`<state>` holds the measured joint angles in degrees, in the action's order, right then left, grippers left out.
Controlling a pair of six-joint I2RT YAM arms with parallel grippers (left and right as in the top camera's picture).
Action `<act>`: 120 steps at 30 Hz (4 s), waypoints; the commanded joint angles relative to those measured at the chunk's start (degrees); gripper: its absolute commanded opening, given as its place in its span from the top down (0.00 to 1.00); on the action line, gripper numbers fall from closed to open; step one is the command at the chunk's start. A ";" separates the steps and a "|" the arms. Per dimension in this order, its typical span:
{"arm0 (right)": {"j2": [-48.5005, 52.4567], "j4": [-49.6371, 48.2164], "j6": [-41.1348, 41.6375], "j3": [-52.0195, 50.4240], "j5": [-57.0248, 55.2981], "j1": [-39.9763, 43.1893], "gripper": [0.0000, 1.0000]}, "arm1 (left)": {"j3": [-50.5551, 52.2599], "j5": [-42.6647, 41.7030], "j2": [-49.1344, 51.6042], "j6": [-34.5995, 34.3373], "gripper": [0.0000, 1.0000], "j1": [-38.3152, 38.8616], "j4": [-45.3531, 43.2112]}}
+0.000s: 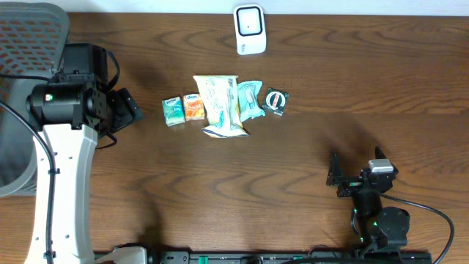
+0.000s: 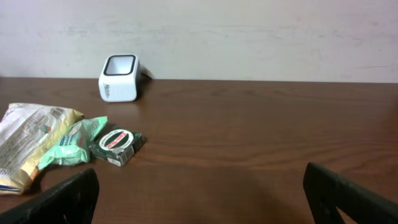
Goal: Scan the item barcode
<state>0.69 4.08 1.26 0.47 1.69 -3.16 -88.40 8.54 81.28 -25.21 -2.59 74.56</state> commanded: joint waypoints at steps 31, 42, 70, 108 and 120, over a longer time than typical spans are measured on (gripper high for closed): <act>-0.37 0.02 0.83 -0.15 -0.07 -0.20 0.01 | 0.42 0.98 0.31 -0.81 0.02 -0.24 0.20; -0.37 -6.38 39.30 -0.15 20.96 -0.26 0.01 | 0.42 0.98 0.31 -0.83 0.02 -0.24 0.20; 4.83 -33.81 28.92 10.80 15.78 -0.26 0.01 | 0.42 0.98 0.31 -0.83 0.02 -0.24 0.20; 83.78 25.33 17.79 64.50 42.18 -9.35 0.01 | 0.42 0.98 0.31 -0.83 0.02 -0.24 0.20; 83.97 26.12 17.88 64.22 32.87 -17.92 0.01 | 0.42 0.98 0.31 -0.83 0.03 -0.24 0.20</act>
<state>84.36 29.54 18.52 63.94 40.25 -18.39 -88.20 8.97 81.30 -25.52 -2.57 74.56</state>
